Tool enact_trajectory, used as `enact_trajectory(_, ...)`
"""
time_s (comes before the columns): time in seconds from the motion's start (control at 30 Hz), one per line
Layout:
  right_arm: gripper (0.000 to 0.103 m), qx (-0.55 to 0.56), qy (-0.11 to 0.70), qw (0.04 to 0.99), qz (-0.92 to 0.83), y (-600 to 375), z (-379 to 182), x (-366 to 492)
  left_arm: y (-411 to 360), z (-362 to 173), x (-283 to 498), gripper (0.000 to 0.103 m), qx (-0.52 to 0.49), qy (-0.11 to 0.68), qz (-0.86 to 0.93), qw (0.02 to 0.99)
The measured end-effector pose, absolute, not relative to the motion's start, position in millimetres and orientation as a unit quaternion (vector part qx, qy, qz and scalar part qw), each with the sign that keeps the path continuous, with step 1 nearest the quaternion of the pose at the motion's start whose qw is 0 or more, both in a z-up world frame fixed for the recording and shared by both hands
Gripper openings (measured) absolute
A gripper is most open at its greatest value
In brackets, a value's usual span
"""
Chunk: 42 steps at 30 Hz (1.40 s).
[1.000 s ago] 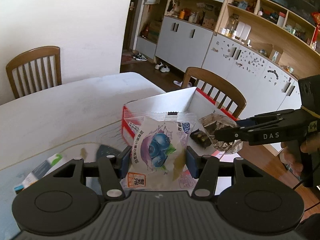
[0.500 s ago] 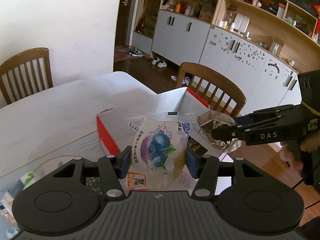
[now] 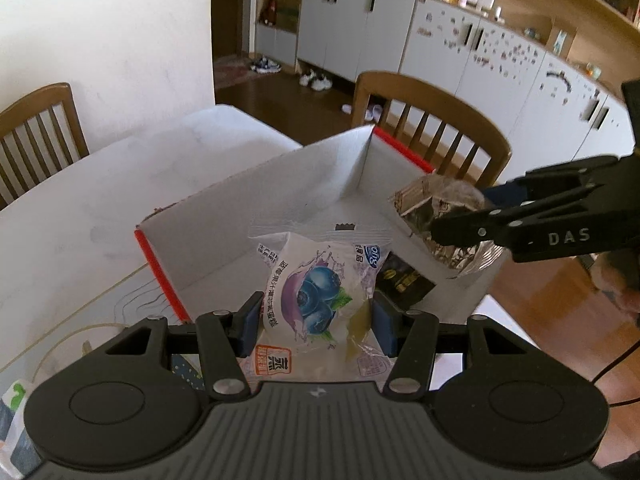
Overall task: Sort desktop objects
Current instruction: 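Carry the bread bag and silver foil bag with both grippers toward the shoebox, then lower both bags into the shoebox and open both grippers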
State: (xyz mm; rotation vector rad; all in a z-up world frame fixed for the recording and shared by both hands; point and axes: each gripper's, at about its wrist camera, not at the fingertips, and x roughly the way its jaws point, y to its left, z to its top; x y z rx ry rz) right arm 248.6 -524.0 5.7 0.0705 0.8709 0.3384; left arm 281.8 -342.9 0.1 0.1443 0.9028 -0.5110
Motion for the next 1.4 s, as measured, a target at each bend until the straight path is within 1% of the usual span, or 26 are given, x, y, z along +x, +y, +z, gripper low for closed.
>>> enact_trajectory(0.4,0.048,0.006,0.448,0.881,0.154,-523.8,-22.8,283.2,-362.8,-24.8,316.7,0.054,0.107,0.469,-0.224,0.848)
enact_trajectory(0.67,0.048,-0.02,0.458,0.875,0.159,-517.4,-36.3,299.8,-364.5,-43.1,341.2,0.054,0.114,0.5,-0.206,0.833)
enact_trajectory(0.83,0.048,-0.039,0.465,0.87,0.162,-509.3,-45.2,312.1,-371.6,-48.4,353.9,0.054,0.124,0.507,-0.202,0.829)
enact_trajectory(0.97,0.048,-0.051,0.47,0.866,0.161,-503.3,-53.4,320.6,-382.5,-52.6,356.0,0.054,0.153,0.505,-0.204,0.824)
enact_trajectory(1.4,0.048,-0.038,0.511,0.844,0.159,-496.1,-74.8,342.3,-384.0,-65.0,369.5,0.054,0.141,0.532,-0.21,0.808)
